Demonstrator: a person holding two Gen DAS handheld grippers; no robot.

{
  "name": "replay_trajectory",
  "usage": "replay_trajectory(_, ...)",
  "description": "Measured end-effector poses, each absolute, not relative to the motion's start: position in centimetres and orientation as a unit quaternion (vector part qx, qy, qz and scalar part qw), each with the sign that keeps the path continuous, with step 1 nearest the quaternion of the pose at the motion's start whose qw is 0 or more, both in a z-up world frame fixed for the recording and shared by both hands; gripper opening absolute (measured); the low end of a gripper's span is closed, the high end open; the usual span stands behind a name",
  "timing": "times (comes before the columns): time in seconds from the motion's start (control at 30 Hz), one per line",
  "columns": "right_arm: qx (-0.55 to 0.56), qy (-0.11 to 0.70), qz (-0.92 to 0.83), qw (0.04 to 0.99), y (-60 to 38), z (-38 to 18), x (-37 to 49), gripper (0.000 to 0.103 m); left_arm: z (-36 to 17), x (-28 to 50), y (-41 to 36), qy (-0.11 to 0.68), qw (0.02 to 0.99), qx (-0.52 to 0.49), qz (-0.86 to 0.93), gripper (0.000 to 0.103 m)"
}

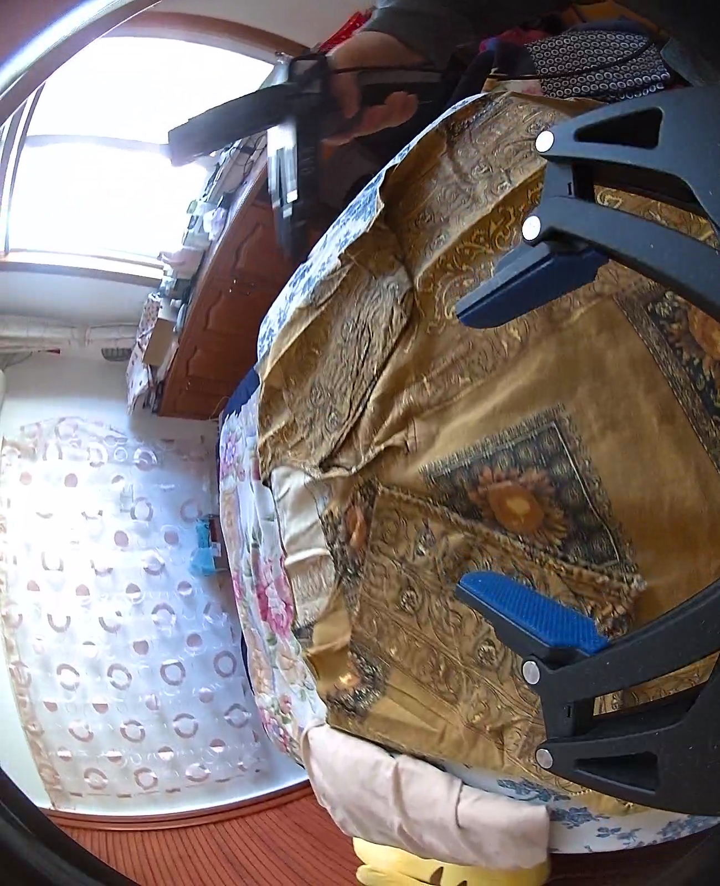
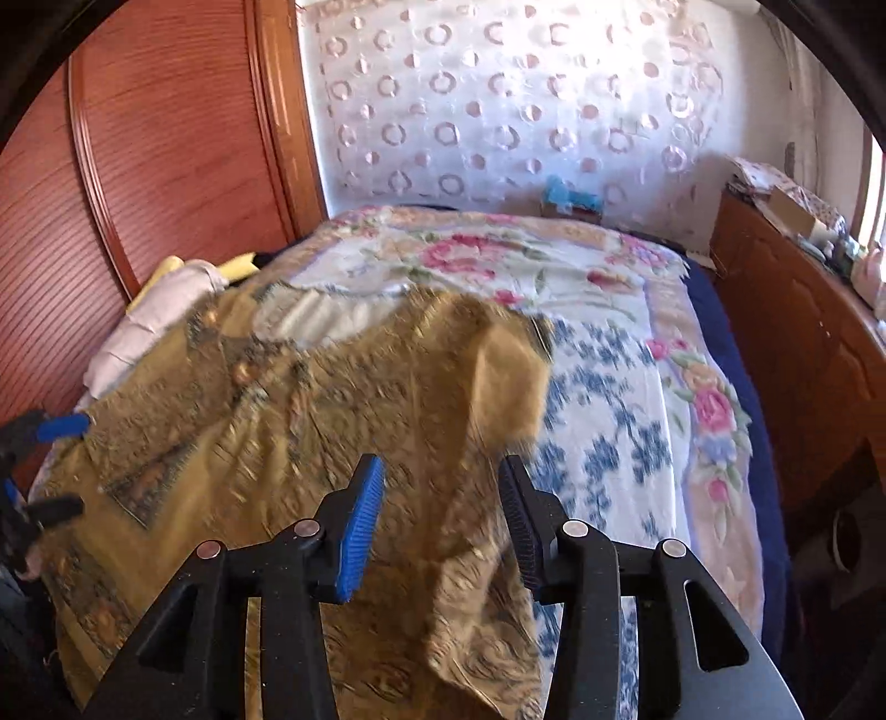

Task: Fold small clothes

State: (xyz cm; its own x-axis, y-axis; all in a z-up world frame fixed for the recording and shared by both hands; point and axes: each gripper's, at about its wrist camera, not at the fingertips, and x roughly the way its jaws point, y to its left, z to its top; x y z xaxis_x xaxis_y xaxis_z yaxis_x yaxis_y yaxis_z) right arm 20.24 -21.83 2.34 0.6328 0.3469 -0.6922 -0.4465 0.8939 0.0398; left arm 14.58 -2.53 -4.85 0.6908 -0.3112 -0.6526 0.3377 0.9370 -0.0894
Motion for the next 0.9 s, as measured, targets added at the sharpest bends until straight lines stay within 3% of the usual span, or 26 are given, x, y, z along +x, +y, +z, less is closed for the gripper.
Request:
replay_trajectory(0.5, -0.073, 0.412, 0.187, 0.889, -22.7, -2.7, 20.4, 0.046, -5.4, 15.6, 1.8, 0.351, 0.928, 0.015, -0.127, 0.09)
replay_trajectory(0.67, -0.086, 0.394, 0.185, 0.896, -22.5, -3.1, 19.6, 0.056, -5.0, 16.6, 5.0, 0.348, 0.932, 0.001, -0.101, 0.09)
replay_trajectory(0.9, -0.08, 0.394, 0.187, 0.896, -23.0, -3.6, 19.6, 0.061, -4.9, 19.3, 8.6, 0.353, 0.933, 0.003, -0.071, 0.09)
